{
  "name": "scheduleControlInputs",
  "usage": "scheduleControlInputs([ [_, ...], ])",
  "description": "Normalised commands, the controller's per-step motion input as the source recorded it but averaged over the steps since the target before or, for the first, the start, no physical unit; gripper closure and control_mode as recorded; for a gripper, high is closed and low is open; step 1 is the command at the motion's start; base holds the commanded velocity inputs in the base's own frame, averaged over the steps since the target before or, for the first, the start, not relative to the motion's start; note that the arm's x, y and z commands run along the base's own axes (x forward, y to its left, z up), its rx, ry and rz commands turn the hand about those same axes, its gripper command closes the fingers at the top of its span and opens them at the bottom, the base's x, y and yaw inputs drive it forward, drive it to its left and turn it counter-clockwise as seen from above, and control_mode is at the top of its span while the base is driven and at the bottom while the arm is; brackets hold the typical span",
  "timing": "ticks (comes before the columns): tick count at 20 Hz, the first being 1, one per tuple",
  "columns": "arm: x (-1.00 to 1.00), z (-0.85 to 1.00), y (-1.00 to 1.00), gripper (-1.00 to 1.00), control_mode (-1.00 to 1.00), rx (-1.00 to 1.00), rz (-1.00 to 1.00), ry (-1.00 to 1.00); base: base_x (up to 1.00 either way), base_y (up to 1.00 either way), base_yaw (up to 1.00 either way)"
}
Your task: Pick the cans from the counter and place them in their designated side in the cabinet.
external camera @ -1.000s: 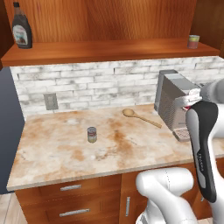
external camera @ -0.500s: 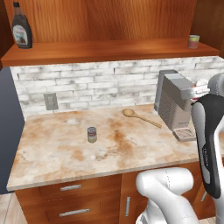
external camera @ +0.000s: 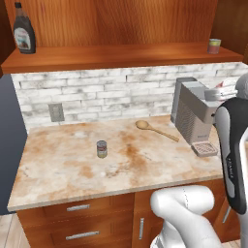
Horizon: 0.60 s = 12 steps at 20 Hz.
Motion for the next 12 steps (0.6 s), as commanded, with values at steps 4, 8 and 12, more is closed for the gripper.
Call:
scheduleControlInputs([
  [4,0.00,0.26,-0.08,1.00,-1.00,-0.01,-0.02,-0.09,0.00,0.00,0.00],
  [8,0.00,0.21,-0.07,1.00,-1.00,-0.01,-0.02,-0.08,0.00,0.00,0.00],
  [12,0.00,0.19,-0.05,1.00,-1.00,0.00,-0.02,-0.06,0.00,0.00,0.00],
])
